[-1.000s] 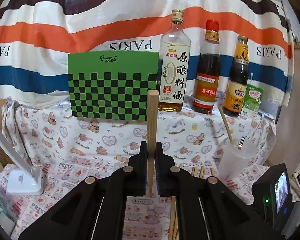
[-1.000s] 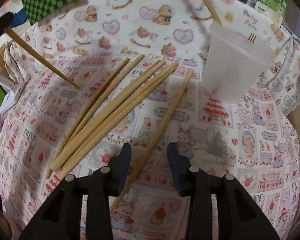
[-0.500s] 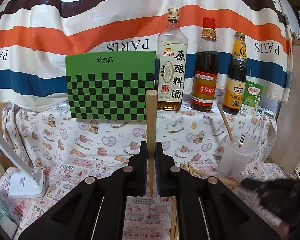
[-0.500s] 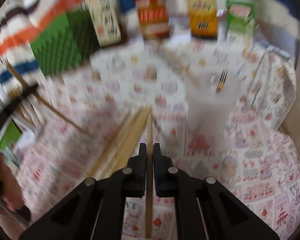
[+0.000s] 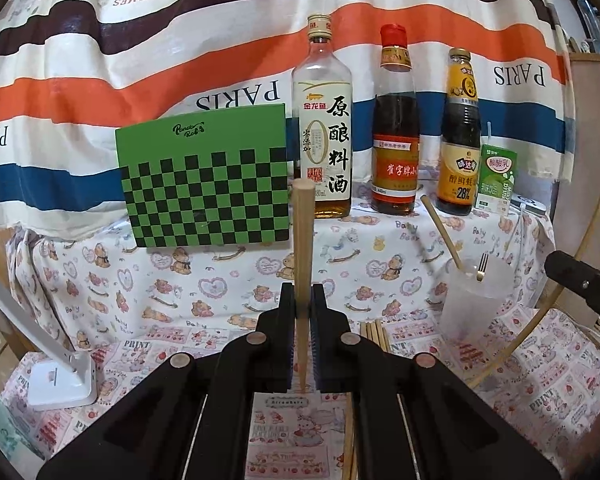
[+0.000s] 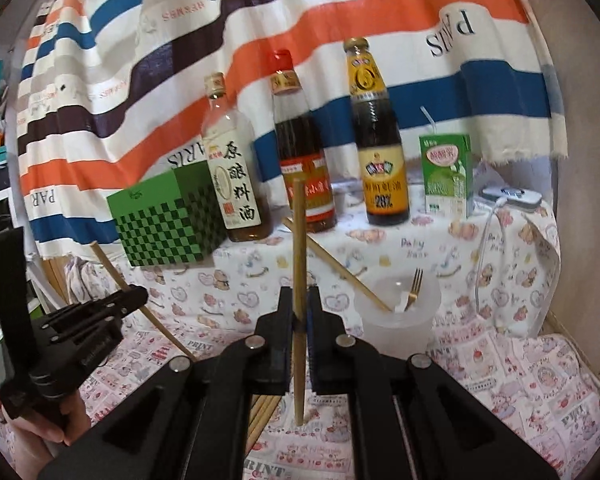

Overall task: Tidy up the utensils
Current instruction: 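Carry both chopsticks over the translucent cup while opening both grippers to drop them in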

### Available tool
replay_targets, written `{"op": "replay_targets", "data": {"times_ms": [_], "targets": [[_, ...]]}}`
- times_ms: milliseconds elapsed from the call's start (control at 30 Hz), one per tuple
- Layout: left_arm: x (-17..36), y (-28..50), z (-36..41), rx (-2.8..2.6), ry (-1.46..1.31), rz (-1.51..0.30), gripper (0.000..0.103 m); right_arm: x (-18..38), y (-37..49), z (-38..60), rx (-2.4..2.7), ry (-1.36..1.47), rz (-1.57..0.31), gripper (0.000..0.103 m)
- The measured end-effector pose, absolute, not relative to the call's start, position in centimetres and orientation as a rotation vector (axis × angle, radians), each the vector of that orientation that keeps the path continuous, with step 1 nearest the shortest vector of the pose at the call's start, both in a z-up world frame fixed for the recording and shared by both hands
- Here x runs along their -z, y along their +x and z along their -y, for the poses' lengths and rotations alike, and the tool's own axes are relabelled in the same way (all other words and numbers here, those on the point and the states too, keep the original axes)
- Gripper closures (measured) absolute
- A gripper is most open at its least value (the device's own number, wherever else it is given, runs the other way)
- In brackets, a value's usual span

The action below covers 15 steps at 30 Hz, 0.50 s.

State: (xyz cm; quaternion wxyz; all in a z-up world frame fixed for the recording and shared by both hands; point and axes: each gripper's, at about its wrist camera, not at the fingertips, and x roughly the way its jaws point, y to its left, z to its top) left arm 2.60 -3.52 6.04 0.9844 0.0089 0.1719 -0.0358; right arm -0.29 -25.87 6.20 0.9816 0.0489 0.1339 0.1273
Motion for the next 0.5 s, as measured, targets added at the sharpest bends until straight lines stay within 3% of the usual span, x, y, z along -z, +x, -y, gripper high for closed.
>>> {"op": "replay_targets", "data": {"times_ms": [500], "targets": [[-5.0,4.5,1.7,0.137,-0.099,-0.427,0.096,-4.4,1.3,24.9,-0.317,0.111,-0.345,0.096]]}}
